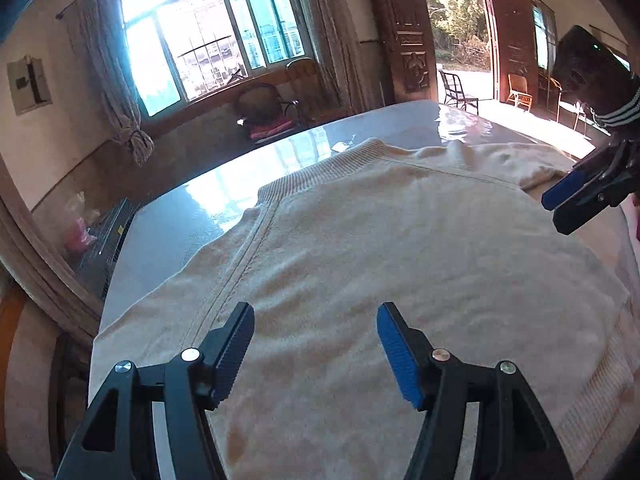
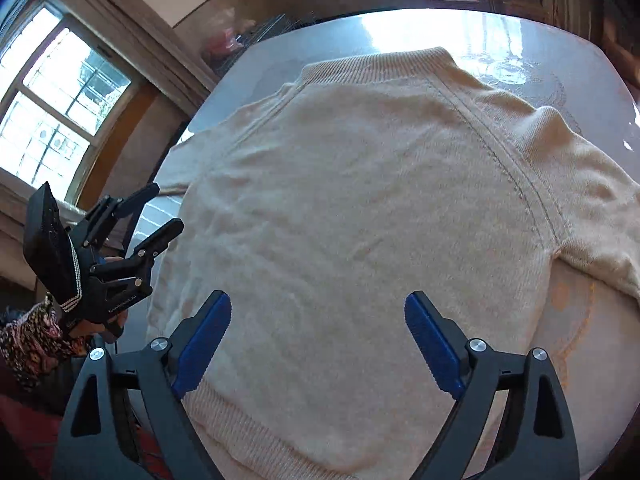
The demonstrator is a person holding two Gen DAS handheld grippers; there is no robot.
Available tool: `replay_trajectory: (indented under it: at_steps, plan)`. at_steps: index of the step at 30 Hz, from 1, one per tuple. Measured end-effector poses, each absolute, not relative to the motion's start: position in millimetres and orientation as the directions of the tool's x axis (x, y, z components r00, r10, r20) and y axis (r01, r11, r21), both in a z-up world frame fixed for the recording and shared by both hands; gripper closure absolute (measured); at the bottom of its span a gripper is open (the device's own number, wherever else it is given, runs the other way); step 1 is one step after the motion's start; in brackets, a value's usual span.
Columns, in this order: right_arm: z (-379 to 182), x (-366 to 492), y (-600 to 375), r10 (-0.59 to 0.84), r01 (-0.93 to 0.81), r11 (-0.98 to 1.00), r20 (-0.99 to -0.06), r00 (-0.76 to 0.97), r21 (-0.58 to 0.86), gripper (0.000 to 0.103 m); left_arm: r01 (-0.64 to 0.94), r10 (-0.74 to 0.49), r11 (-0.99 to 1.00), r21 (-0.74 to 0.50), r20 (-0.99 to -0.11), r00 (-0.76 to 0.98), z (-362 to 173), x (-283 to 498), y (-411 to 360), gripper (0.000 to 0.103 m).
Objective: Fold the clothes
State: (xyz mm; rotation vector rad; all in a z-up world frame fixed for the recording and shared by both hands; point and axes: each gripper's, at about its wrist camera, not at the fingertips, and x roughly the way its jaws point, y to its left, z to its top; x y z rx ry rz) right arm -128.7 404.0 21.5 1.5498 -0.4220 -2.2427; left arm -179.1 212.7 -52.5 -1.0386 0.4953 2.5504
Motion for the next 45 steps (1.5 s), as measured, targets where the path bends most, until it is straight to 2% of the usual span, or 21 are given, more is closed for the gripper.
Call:
replay_trajectory:
  at_steps: [3,10,12,16,19,21,24,28,31,32,34,35,36,42,45]
  plan:
    - [10,-212,430,-0.474,0.075,-0.875,-0.813,-0.339,0.479,0.033,-0.369,0.113,-0.916,0.160,-0.778,-0.618,-62,-264,214,0.037]
    - [-21,-359,496,-0.481,-0.054,-0.843,-0.795,-0.369,0.535,0.033,-0.294,0.198,-0.956,-0.021,-0.786,-0.586,-77,-348,214,0.037]
    - [-36,-391,509,-0.502,-0.094,-0.819,-0.787,-0.359,0.566,0.033,-0.295,0.263,-0.949,-0.109,-0.791,-0.553,-89,-351,217,0.037]
    - [-67,-429,516,-0.637,-0.137,-0.724,-0.732,-0.242,0.675,0.033,-0.342,0.409,-0.902,-0.265,-0.781,-0.473,-112,-324,229,0.037]
    - [-87,-448,515,-0.729,-0.158,-0.653,-0.671,-0.131,0.741,0.031,-0.396,0.433,-0.881,-0.259,-0.779,-0.454,-121,-297,240,0.037]
    - [-91,-453,508,-0.739,-0.111,-0.661,-0.669,-0.078,0.742,0.029,-0.426,0.428,-0.874,-0.234,-0.786,-0.446,-129,-284,246,0.037]
    - [-95,-461,492,-0.778,-0.036,-0.626,-0.627,-0.038,0.779,0.028,-0.479,0.397,-0.867,-0.137,-0.770,-0.499,-132,-265,255,0.035]
    - [-96,-476,472,-0.814,0.052,-0.580,-0.576,-0.074,0.813,0.022,-0.494,0.349,-0.867,-0.060,-0.781,-0.517,-133,-255,268,0.030]
    - [-103,-483,468,-0.847,0.032,-0.520,-0.511,-0.145,0.853,0.023,-0.495,0.335,-0.868,-0.041,-0.785,-0.522,-134,-250,271,0.030]
    - [-102,-484,467,-0.837,0.023,-0.531,-0.520,-0.171,0.847,0.023,-0.494,0.337,-0.868,-0.045,-0.784,-0.521,-134,-249,272,0.030]
    - [-97,-484,463,-0.814,0.008,-0.555,-0.540,-0.214,0.832,0.041,-0.494,0.346,-0.868,-0.056,-0.782,-0.518,-133,-248,271,0.030]
    - [-92,-481,460,-0.811,0.019,-0.557,-0.540,-0.224,0.830,0.074,-0.493,0.348,-0.868,-0.059,-0.782,-0.517,-131,-246,270,0.030]
    - [-86,-478,457,-0.809,0.030,-0.560,-0.539,-0.234,0.828,0.095,-0.493,0.349,-0.868,-0.061,-0.782,-0.517,-130,-246,268,0.030]
    - [-34,-449,438,-0.817,0.219,-0.572,-0.522,-0.247,0.791,0.099,-0.492,0.347,-0.869,-0.060,-0.782,-0.518,-127,-239,266,0.030]
    - [-22,-442,448,-0.709,0.229,-0.702,-0.634,-0.307,0.674,0.095,-0.491,0.346,-0.869,-0.059,-0.782,-0.518,-126,-235,265,0.030]
